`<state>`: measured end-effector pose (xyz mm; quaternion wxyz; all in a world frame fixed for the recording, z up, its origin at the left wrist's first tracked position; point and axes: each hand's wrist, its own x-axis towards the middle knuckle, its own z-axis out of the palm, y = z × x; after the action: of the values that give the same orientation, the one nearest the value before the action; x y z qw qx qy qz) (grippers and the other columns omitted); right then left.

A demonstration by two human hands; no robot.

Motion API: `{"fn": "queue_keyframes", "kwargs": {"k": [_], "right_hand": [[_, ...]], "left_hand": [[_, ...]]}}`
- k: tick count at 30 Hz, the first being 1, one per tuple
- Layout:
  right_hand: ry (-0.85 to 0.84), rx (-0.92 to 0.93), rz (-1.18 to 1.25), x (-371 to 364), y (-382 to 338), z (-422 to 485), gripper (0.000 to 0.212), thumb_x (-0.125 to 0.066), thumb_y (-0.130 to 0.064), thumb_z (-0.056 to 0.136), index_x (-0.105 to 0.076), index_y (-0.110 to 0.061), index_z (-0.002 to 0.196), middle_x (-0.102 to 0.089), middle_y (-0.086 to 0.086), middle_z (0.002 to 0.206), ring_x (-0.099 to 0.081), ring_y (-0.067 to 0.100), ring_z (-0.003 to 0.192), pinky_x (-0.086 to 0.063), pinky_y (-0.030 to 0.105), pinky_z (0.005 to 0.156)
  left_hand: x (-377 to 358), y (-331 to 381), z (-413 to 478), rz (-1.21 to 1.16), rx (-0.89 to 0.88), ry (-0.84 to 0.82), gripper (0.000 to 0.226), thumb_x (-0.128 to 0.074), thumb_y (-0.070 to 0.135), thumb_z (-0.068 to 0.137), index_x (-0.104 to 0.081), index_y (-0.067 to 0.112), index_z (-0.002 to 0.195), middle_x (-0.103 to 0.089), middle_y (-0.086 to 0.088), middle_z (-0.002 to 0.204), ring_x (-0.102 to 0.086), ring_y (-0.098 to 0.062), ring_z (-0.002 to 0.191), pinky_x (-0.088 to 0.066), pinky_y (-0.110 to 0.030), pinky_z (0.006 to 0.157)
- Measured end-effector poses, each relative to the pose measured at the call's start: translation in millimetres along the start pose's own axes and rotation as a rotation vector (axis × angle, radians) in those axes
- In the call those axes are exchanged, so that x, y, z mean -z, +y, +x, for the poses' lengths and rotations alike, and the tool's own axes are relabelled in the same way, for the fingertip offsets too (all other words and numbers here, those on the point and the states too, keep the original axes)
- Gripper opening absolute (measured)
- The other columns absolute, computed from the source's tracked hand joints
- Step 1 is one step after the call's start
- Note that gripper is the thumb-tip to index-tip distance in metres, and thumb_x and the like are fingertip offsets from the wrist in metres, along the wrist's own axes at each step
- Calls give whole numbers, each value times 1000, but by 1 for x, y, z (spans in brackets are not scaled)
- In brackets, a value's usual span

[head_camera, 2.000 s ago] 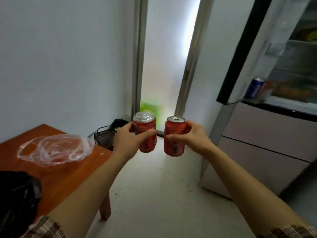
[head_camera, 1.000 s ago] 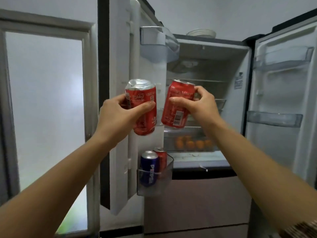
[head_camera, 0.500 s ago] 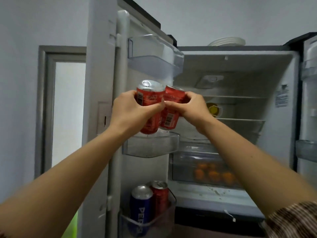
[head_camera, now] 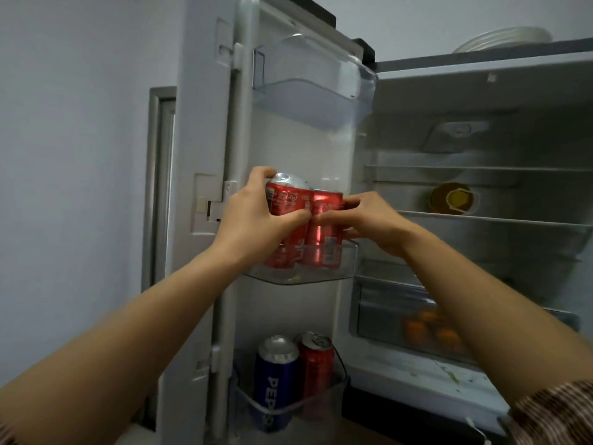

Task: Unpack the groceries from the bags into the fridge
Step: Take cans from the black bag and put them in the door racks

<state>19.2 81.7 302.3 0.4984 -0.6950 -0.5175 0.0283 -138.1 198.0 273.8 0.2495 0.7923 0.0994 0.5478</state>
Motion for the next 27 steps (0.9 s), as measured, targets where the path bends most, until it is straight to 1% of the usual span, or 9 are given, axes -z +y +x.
{"fn": "queue_keyframes", "kwargs": {"k": [3,6,9,12,16,18,22,24,27], "right_hand": [[-67,-5,-7,6,-2,1,31,-80,-24,73,-72,-13,100,-76,3,94,-72,14,87,-56,25,76],[-84,12,-12,8,2,-1,36,-80,-27,73,-72,-15,106,-75,0,98,-70,14,94,-54,33,87],[-82,32,3,7,9,-6,38,-79,-30,74,-69,-21,110,-74,-3,101,-69,13,96,-51,38,94],[-41,60,49,7,13,-12,45,-79,-37,69,-65,-26,110,-71,-6,105,-67,11,98,-52,35,92],[117,106,0,3,10,-17,65,-80,-34,72,-53,-16,128,-61,-3,114,-61,10,100,-49,20,76],[223,156,-95,0,8,-17,72,-80,-35,74,-47,-14,135,-55,-2,121,-55,13,107,-46,22,80],[386,317,-256,-10,0,-21,63,-78,-34,77,-49,-14,129,-51,-2,123,-48,11,109,-41,21,84],[419,393,-287,-19,-6,-23,53,-76,-29,79,-52,-13,124,-54,0,120,-50,12,106,-43,18,83],[439,484,-277,-38,-16,-32,39,-74,-24,80,-58,-11,113,-58,0,110,-56,17,101,-52,32,87]], "left_hand": [[0,1,-1,84,29,-3,71,-76,43,76,-41,18,133,-57,8,99,-58,-6,81,-47,-20,69],[-1,3,-4,119,32,20,67,-75,41,78,-43,15,132,-54,10,92,-53,2,71,-42,-14,61],[-1,6,-8,143,0,21,55,-73,40,81,-49,15,124,-55,11,88,-53,3,70,-43,-11,61],[0,6,-13,161,-34,27,45,-70,41,82,-53,16,115,-60,9,90,-59,-2,75,-50,-18,66],[0,7,-18,168,-57,48,50,-69,40,84,-52,12,122,-57,9,95,-55,-3,75,-42,-9,65],[0,7,-20,173,-80,72,50,-68,39,85,-52,9,122,-58,7,95,-57,-8,81,-47,-14,69],[4,7,-21,178,-99,123,55,-69,36,86,-53,3,126,-65,-8,112,-59,-12,94,-45,-15,76],[10,4,-22,169,-98,143,60,-69,37,85,-51,6,133,-63,-8,124,-60,-14,106,-50,-25,89],[30,-5,-28,163,-98,184,55,-68,34,86,-51,12,134,-60,-4,128,-59,-9,103,-53,-28,87]]}}
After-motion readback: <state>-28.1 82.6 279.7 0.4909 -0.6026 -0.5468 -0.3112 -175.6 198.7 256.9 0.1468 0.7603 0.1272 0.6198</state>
